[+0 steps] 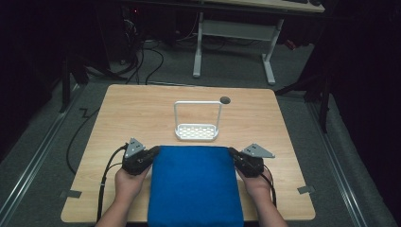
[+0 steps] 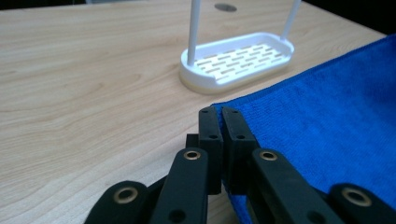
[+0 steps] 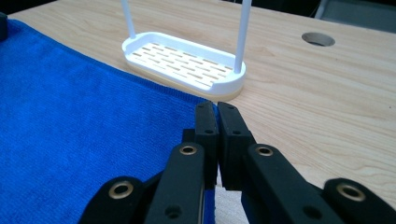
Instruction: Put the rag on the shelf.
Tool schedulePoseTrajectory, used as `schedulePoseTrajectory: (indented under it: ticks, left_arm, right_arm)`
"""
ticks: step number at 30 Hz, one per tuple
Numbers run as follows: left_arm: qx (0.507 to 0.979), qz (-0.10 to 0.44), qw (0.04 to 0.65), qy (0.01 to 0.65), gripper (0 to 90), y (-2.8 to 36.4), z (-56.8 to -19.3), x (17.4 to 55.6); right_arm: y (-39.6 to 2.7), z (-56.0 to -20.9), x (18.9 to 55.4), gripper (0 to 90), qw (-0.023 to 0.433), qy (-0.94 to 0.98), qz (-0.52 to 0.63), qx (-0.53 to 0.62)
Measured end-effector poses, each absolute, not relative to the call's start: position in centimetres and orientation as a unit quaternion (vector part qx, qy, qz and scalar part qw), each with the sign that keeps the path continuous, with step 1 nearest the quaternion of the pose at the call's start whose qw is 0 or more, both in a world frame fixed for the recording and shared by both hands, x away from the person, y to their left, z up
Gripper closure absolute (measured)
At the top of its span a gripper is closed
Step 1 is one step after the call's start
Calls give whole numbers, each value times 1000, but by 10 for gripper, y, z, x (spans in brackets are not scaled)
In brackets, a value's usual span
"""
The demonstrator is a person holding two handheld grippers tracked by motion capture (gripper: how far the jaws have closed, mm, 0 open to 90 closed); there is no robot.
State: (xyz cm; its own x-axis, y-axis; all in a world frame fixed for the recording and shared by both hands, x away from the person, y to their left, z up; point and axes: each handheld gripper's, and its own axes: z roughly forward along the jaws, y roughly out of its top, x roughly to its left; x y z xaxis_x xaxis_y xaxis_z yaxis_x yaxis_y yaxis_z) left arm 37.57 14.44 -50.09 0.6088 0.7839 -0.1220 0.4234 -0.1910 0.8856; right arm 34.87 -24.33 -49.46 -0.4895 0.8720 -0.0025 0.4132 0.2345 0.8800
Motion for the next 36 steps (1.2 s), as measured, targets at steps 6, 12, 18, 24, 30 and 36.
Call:
schedulePoseTrajectory:
  ticks: [6, 12, 18, 24, 30, 36]
  left_arm:
    - [740, 206, 505, 394, 880, 144, -489, 367]
    - [726, 218, 530, 380, 880, 145, -478, 360]
    - [715, 226, 549, 369, 880, 145, -467, 354]
    - [698, 236, 571, 363, 881, 146, -455, 346]
    - [682, 250, 584, 361, 881, 150, -443, 344]
    - [668, 263, 599, 355, 882, 151, -431, 344]
  right_arm:
    - [-245, -484, 342, 884, 272, 729, 459, 429]
    - [-242, -467, 329, 885, 302, 710, 481, 417]
    - [-240, -458, 326, 885, 311, 700, 493, 412]
    - [-237, -442, 319, 885, 328, 683, 515, 401]
    - [-236, -430, 316, 885, 340, 671, 530, 390]
    - [-235, -417, 314, 885, 354, 665, 539, 377]
